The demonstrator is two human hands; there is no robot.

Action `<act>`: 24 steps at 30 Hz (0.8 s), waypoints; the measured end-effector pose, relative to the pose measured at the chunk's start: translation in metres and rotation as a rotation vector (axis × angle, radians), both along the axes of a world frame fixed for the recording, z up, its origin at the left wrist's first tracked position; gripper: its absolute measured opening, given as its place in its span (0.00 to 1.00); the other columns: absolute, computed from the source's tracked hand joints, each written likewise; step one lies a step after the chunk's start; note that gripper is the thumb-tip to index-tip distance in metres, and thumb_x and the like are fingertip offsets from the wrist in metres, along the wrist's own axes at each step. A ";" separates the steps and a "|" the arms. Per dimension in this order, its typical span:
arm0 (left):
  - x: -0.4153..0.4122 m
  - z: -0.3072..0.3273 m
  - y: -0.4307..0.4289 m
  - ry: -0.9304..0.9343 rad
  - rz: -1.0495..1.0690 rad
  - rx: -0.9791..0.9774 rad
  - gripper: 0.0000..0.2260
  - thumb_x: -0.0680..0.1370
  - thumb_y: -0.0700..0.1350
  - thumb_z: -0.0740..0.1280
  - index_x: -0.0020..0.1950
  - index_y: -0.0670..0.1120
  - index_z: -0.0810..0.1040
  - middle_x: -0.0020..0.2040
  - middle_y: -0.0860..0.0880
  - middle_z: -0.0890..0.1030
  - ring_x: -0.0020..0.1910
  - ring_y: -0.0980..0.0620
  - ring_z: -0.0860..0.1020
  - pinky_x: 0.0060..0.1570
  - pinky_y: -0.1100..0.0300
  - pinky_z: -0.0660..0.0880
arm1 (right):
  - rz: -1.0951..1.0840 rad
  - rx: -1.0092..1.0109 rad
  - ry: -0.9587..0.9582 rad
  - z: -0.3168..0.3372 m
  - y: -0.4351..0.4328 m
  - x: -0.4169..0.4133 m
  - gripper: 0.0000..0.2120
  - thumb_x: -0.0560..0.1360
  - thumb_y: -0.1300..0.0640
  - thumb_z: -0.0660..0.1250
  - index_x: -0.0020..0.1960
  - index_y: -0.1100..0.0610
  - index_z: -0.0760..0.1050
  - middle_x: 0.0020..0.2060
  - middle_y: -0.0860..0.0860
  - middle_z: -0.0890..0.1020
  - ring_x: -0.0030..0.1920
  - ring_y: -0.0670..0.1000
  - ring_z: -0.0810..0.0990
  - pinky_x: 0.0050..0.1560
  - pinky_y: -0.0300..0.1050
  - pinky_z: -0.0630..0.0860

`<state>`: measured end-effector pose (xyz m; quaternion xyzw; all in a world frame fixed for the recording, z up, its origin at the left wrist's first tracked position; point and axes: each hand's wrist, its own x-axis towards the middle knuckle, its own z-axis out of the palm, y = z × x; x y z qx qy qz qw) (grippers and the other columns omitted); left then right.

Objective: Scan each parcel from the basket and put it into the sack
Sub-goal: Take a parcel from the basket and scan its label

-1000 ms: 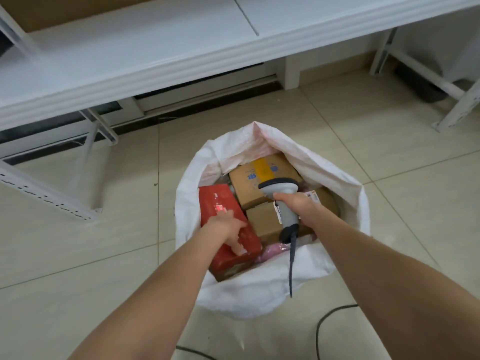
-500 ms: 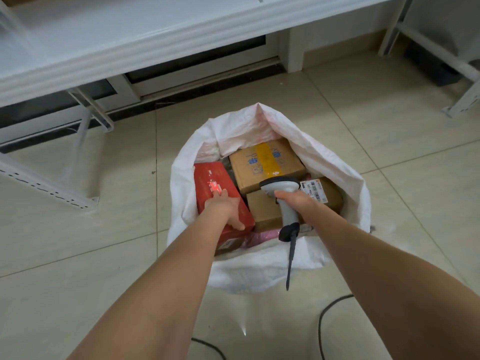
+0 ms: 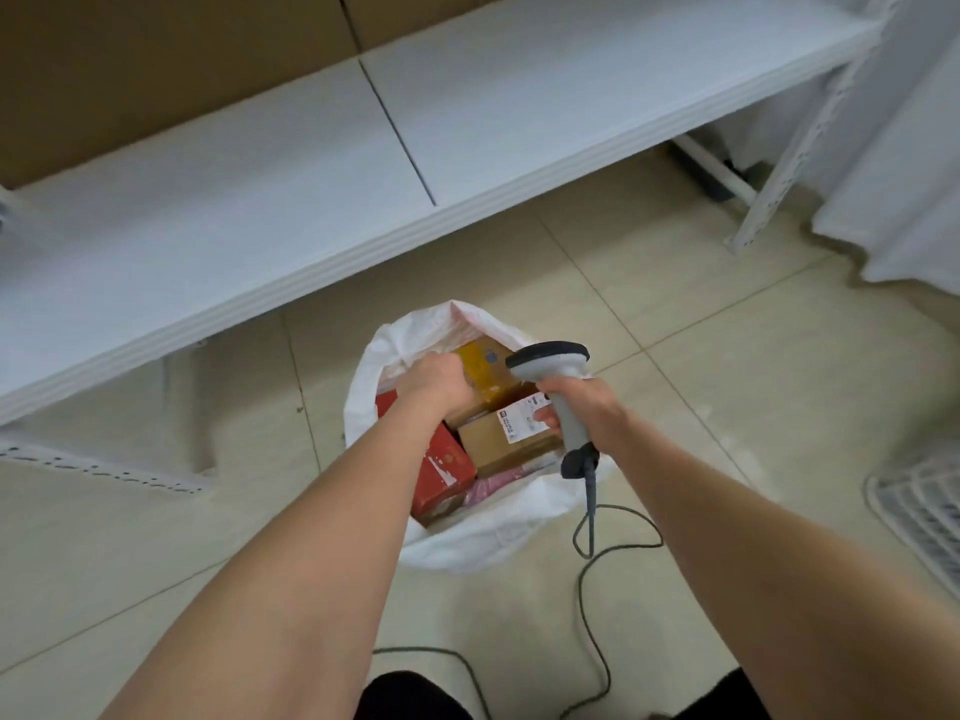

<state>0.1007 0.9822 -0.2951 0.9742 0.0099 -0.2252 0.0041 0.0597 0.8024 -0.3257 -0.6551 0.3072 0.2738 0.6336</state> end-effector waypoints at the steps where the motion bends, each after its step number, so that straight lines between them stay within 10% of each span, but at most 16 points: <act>1: -0.002 0.018 -0.008 0.010 -0.012 -0.015 0.13 0.78 0.47 0.61 0.61 0.49 0.77 0.57 0.49 0.78 0.54 0.48 0.77 0.42 0.57 0.71 | -0.023 0.006 0.009 0.019 -0.006 -0.004 0.13 0.74 0.54 0.70 0.52 0.62 0.75 0.36 0.57 0.83 0.29 0.50 0.78 0.29 0.41 0.75; 5: -0.012 0.092 -0.046 0.045 -0.066 -0.095 0.09 0.77 0.48 0.64 0.54 0.47 0.79 0.44 0.50 0.77 0.42 0.52 0.76 0.30 0.62 0.65 | -0.098 0.050 0.038 0.099 -0.032 -0.029 0.15 0.74 0.52 0.69 0.54 0.62 0.75 0.36 0.56 0.80 0.30 0.50 0.77 0.31 0.41 0.75; 24: -0.108 0.393 -0.295 -0.027 -0.538 -0.223 0.16 0.79 0.42 0.61 0.65 0.50 0.75 0.65 0.48 0.75 0.64 0.46 0.74 0.58 0.54 0.73 | -0.782 0.181 -0.163 0.426 -0.207 -0.205 0.08 0.76 0.58 0.69 0.50 0.60 0.73 0.31 0.56 0.79 0.28 0.50 0.76 0.32 0.42 0.76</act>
